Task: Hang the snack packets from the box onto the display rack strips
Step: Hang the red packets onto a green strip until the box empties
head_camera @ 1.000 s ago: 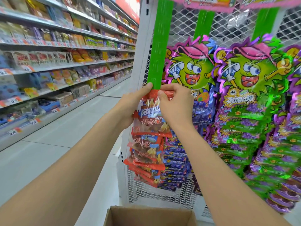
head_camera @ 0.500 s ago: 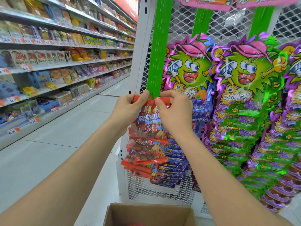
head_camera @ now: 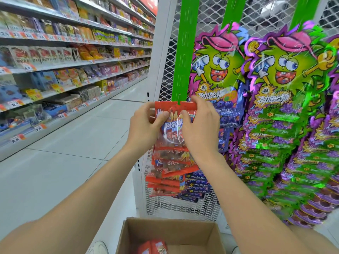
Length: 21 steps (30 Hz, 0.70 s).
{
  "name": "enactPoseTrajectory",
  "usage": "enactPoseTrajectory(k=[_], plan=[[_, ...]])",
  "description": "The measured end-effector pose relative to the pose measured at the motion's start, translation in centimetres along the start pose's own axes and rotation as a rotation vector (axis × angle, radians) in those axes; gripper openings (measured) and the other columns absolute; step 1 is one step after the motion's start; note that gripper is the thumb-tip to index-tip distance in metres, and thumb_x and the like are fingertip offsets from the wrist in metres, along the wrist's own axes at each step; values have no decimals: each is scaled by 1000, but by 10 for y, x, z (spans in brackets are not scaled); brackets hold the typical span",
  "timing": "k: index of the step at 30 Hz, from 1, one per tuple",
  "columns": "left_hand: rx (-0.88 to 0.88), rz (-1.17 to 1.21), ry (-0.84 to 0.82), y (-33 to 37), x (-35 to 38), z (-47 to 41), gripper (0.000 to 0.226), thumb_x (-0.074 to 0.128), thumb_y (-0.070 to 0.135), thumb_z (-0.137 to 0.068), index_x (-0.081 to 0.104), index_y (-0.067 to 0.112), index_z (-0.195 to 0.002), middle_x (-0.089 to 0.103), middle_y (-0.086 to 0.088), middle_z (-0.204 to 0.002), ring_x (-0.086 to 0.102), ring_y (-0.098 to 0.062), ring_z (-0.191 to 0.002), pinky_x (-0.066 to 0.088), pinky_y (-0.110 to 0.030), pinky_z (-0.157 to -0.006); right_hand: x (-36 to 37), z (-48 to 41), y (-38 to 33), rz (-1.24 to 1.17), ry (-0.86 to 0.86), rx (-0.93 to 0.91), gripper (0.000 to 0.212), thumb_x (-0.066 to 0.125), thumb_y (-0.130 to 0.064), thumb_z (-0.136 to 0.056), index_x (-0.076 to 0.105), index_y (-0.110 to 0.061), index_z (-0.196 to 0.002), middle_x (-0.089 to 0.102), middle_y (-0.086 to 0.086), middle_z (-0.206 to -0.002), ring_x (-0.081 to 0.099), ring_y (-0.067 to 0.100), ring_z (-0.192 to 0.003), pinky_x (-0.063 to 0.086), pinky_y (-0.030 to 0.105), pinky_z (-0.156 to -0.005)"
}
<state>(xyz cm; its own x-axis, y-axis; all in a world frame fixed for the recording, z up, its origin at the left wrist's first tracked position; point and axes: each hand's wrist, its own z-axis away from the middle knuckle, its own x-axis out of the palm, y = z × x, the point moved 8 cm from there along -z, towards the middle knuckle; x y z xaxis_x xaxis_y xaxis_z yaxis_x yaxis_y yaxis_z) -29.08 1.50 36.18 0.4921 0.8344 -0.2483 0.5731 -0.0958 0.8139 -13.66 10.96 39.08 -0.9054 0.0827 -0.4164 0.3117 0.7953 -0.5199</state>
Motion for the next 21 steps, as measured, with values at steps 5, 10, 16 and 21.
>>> enactPoseTrajectory(k=[5,10,16,21], plan=[[254,-277,239,-9,-15,51,40,73,27,-98,51,16,-129,53,1,-120,53,-17,-106,45,-27,-92,-17,64,-6,-26,176,-197,30,67,-5,-89,68,-8,-119,58,8,-114,55,26,-105,45,34,-95],[17,-405,-395,-119,27,142,13,67,19,-90,59,26,-96,65,9,-80,63,-15,-77,53,-38,-72,56,184,69,-191,-313,-24,18,60,-3,-81,70,-18,-80,63,-10,-75,59,13,-68,47,29,-67],[-388,-768,-1249,-266,77,282,18,59,24,-97,74,16,-103,75,-7,-112,69,-29,-104,54,-34,-87,149,353,187,91,-1135,449,24,55,-13,-86,76,-24,-85,70,-10,-79,68,18,-86,58,33,-83],[-659,-913,-1282,-367,85,362,31,53,5,-98,54,6,-129,55,-21,-134,63,-39,-117,54,-41,-89,154,457,239,277,-1534,550,26,57,-16,-92,54,-13,-67,64,7,-79,66,30,-81,42,29,-64]])
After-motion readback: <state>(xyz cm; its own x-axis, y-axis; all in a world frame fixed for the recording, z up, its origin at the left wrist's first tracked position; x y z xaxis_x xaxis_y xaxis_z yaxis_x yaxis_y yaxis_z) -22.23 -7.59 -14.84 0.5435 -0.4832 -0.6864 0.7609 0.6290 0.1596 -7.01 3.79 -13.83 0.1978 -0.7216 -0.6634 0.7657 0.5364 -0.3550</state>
